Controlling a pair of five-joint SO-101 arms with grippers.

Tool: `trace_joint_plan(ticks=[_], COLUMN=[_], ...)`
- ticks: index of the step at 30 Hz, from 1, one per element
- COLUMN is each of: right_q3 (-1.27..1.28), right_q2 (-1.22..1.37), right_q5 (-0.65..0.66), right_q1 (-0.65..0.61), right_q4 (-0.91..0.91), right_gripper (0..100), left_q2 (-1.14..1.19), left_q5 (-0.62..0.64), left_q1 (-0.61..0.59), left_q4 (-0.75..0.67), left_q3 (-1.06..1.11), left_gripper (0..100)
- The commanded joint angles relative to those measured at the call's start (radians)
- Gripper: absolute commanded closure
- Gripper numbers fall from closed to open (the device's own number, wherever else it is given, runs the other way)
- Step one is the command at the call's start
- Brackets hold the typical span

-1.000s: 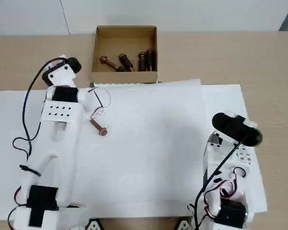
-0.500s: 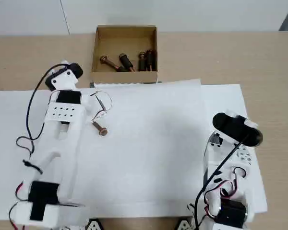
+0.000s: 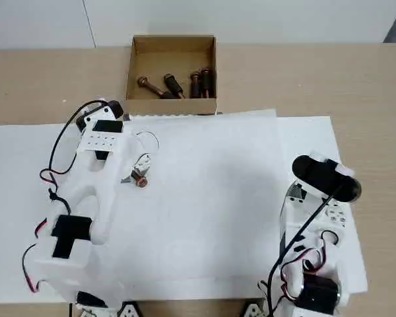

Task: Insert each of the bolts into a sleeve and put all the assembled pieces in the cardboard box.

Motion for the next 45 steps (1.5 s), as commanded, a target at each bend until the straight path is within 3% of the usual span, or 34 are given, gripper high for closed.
trace_joint_plan(ticks=[1,2,11,14,18,25,28,45], right_q3=[-0.009,-0.009,-0.009,-0.009,-0.009,-0.012,-0.014,-0.009], right_q2=[-0.008,-0.008,-0.008,-0.008,-0.008,-0.008,-0.008,-0.008], right_q5=[0.008,0.008,0.011,0.006,0.006,0.006,0.005,0.011], right_q1=[0.008,0.008,0.008,0.007,0.007,0.007,0.007,0.013], right_q4=[-0.018,-0.018,-0.018,-0.019,-0.019,-0.019,-0.019,-0.016], right_gripper=[99.5,99.5,99.5,99.5,99.5,99.5,99.5,99.5], left_q2=[0.029,0.035,-0.035,-0.107,-0.201,-0.295,-0.292,-0.259], left_q5=[0.003,0.003,0.003,0.072,0.241,0.781,0.919,0.905], left_q1=[-0.003,-0.003,-0.002,-0.002,-0.002,-0.031,-0.094,-0.253], left_q4=[-0.015,-0.015,-0.009,0.005,0.021,0.02,0.028,0.055], left_q3=[-0.028,-0.03,-0.031,-0.031,-0.031,-0.027,-0.012,0.073], left_gripper=[96,100,99,99,99,99,99,99])
